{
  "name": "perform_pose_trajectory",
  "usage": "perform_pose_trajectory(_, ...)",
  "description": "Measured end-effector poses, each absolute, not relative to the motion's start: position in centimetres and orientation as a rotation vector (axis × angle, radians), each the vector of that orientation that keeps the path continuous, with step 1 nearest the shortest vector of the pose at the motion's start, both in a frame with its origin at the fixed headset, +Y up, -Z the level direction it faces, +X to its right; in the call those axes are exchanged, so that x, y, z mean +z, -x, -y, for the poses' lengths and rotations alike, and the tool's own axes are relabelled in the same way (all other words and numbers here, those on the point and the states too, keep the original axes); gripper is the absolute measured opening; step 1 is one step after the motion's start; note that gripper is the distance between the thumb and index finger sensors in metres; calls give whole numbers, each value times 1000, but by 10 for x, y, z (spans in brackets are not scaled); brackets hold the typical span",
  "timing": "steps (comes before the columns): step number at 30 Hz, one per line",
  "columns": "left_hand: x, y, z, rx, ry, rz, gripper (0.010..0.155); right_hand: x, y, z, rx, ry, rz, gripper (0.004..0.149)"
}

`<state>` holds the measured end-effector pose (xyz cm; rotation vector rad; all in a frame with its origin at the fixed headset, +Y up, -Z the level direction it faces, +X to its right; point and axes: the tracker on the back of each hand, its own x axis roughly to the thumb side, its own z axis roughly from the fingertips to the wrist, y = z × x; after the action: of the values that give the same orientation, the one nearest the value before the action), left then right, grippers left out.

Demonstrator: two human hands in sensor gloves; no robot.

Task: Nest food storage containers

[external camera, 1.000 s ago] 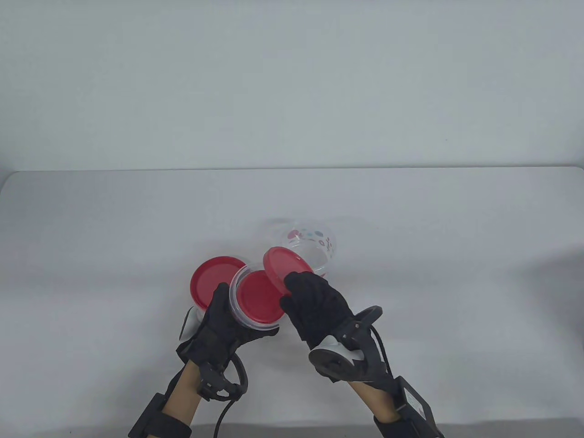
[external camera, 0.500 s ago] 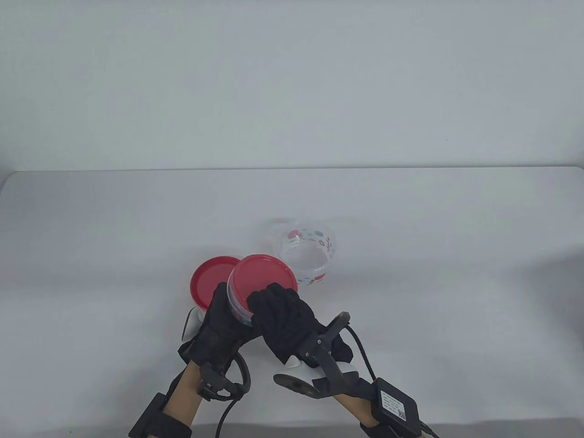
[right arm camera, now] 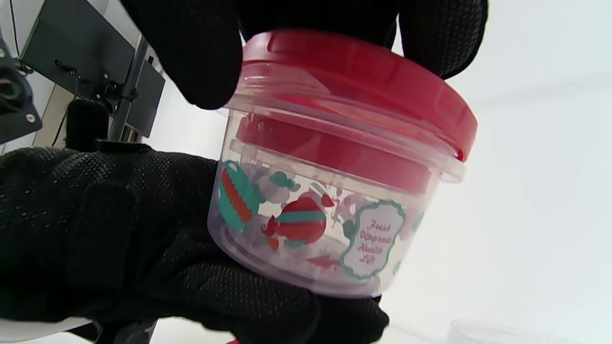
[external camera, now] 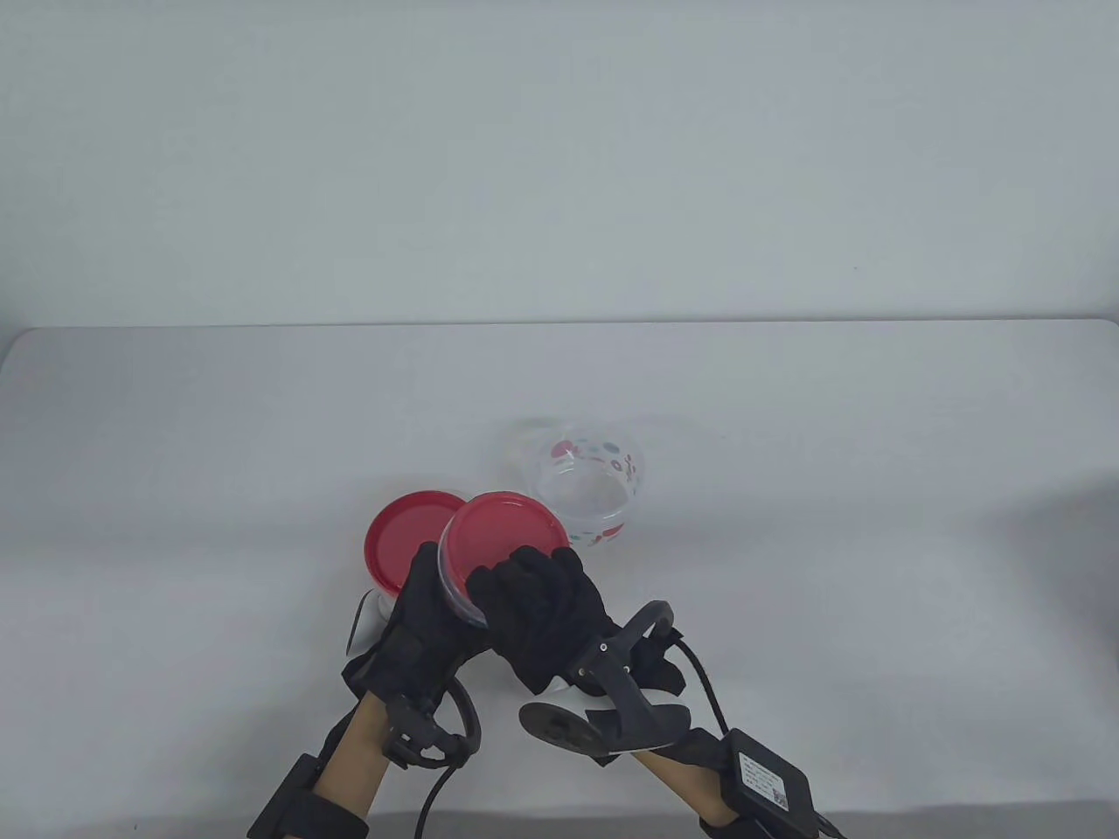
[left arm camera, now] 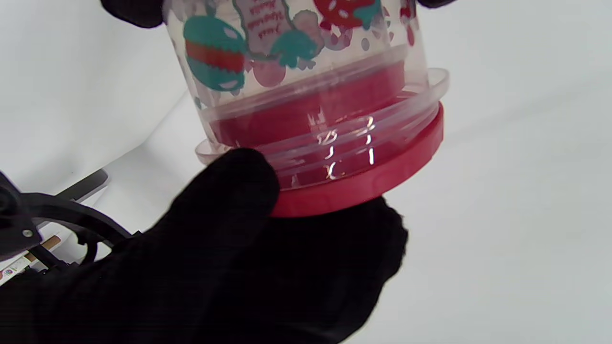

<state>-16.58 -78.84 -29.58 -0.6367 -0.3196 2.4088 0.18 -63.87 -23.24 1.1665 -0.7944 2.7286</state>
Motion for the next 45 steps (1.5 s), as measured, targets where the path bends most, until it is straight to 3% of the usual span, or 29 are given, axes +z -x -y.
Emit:
perform_pose_trajectory(6,-296,168,790,2396,640,314,74,-235,-5,639,2693,-1156,722,52)
perform_pose_trajectory(10,-297,168,787,2375,670,350,74,-246,-15,627,2525,-1020,646,55)
perform_pose_trajectory(14,-297,167,786,2325,693,364,75,-265,-19,623,2531,-875,399,67)
perform_pose_trajectory(18,-295,164,781,2276,731,416,76,-278,-18,637,2493,-862,136,73)
perform_pose_trajectory(22,-296,166,777,2215,681,438,75,-277,-19,642,2404,-849,169,73)
perform_pose_trajectory(28,-292,155,768,2328,696,552,72,-276,-24,636,2329,-844,221,74)
perform_pose_trajectory(35,-292,159,760,2222,585,579,73,-273,-26,634,2354,-898,242,76)
perform_pose_trajectory(45,-293,161,764,2293,604,554,74,-273,-30,626,2442,-775,223,76)
